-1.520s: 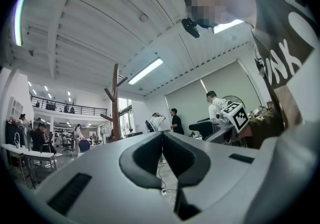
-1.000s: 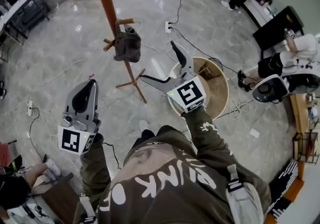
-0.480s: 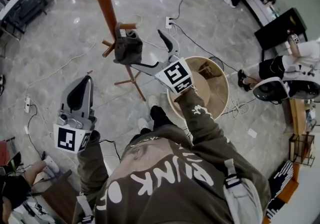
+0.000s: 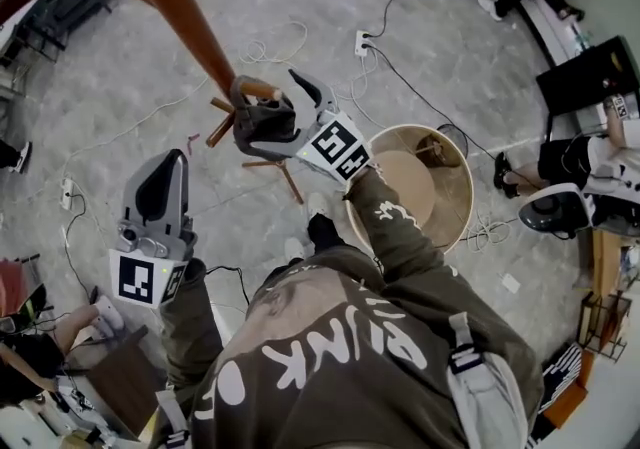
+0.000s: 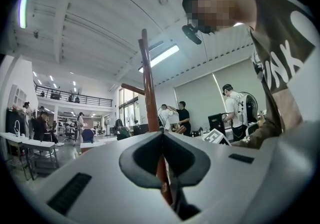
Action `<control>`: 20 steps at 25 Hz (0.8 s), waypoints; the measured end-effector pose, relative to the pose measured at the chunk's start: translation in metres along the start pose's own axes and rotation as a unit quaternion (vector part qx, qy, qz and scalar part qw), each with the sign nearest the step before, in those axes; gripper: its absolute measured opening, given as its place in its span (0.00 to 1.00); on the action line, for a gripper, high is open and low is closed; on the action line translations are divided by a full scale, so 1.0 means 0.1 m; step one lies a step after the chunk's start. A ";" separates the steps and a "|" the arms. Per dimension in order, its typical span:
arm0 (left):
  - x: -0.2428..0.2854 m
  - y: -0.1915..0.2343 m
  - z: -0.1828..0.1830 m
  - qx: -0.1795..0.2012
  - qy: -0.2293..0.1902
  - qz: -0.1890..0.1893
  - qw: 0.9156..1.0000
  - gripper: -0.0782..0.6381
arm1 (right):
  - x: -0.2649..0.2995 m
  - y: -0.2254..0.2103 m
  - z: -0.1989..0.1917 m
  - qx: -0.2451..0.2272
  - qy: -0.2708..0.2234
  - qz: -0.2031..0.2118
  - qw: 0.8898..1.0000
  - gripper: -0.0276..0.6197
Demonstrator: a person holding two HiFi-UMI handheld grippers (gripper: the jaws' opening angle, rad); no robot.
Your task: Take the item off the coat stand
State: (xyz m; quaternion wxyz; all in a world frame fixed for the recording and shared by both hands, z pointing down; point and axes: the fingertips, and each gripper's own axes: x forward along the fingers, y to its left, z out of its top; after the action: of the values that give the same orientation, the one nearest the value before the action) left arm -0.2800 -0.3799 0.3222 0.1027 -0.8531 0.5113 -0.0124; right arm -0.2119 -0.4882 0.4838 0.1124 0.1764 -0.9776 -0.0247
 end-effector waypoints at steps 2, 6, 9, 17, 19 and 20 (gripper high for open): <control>0.00 0.03 -0.04 -0.003 0.004 0.004 1.000 0.12 | 0.09 0.07 -0.01 -0.005 0.000 0.016 1.000 0.96; -0.02 0.13 -0.09 -0.007 0.008 0.009 1.000 0.12 | 0.22 0.07 -0.03 0.004 0.001 0.024 1.000 0.89; 0.00 0.13 -0.09 -0.008 0.009 0.011 1.000 0.12 | 0.20 0.04 -0.05 0.006 0.003 0.025 1.000 0.77; -0.02 0.14 -0.12 -0.009 0.008 0.011 1.000 0.12 | 0.15 0.06 -0.06 -0.036 0.021 0.014 0.999 0.21; -0.02 0.13 -0.11 -0.009 0.007 0.010 1.000 0.12 | 0.11 0.08 -0.04 -0.045 0.022 0.014 0.999 0.18; -0.03 0.13 -0.11 -0.009 0.006 0.010 1.000 0.12 | 0.08 0.09 -0.01 -0.048 0.019 0.012 0.999 0.17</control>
State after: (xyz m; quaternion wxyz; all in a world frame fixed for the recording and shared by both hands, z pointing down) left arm -0.2939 -0.3847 0.3305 0.0921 -0.8489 0.5204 -0.0123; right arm -0.2221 -0.4823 0.4869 0.1395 0.1594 -0.9750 -0.0667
